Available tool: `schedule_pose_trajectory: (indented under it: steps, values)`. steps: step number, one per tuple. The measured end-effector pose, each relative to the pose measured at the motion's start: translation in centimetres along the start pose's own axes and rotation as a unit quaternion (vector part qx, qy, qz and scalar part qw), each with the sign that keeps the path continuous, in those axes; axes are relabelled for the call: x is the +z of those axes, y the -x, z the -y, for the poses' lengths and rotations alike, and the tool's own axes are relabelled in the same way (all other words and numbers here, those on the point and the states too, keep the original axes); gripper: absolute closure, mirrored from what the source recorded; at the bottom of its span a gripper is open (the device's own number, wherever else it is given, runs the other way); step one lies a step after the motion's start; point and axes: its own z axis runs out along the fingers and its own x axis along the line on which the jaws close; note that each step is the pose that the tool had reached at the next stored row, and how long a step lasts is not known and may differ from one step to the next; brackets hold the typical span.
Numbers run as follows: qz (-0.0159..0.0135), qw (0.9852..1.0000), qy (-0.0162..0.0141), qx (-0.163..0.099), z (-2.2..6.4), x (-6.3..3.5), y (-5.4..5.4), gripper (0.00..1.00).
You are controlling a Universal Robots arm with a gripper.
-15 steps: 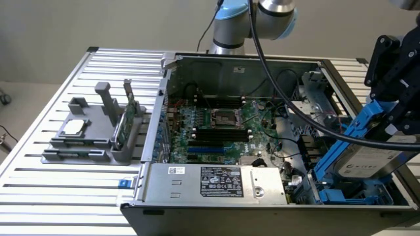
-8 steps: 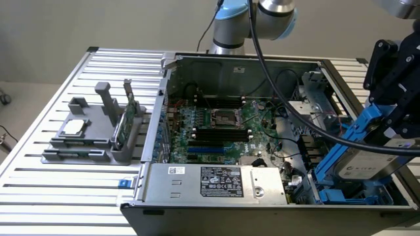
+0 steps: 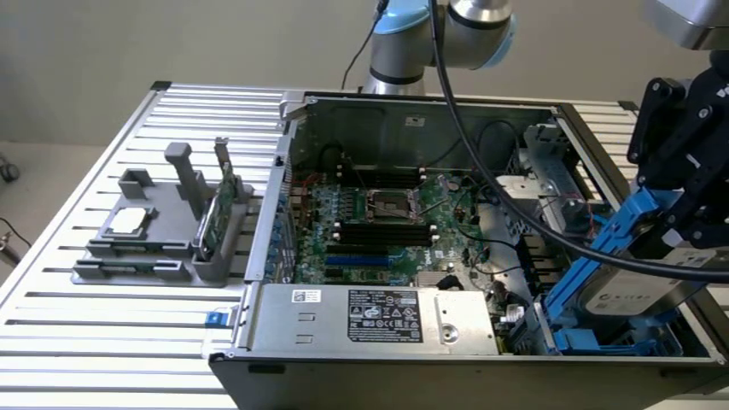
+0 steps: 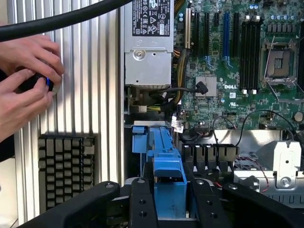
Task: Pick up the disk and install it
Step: 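Pick up the disk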
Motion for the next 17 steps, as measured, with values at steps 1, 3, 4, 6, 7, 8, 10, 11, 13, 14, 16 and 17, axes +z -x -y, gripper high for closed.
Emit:
schedule_pose_trajectory:
  steps: [1,3,4,6,7,8,10,11,13,14,16,17]
  values:
    - [0.0,1.0,-0.0001,0.0,0.0,0.08,0.0,0.67]
    - [0.0,1.0,-0.0001,0.0,0.0,0.24,0.0,0.67]
    - [0.0,1.0,-0.0001,0.0,0.01,0.33,0.0,0.67]
    - [0.0001,1.0,-0.0002,0.0,0.01,0.5,0.0,0.67]
    - [0.0,1.0,-0.0003,0.0,0.01,0.57,0.0,0.67]
    - [0.0,1.0,-0.0003,0.0,0.01,0.63,0.0,0.67]
    - [0.0,1.0,-0.0003,0.0,0.0,0.73,0.0,0.67]
    - [0.0,1.0,-0.0003,0.0,-0.02,0.77,0.0,0.67]
    - [0.0001,1.0,-0.0004,0.0,-0.1,0.88,0.0,0.67]
    - [0.0001,1.0,-0.0005,0.0,-0.13,0.93,0.0,0.67]
    - [0.0,1.0,-0.0006,0.0,-0.17,1.03,0.0,0.67]
    - [0.0,1.0,-0.0007,0.0,-0.21,1.09,0.0,0.67]
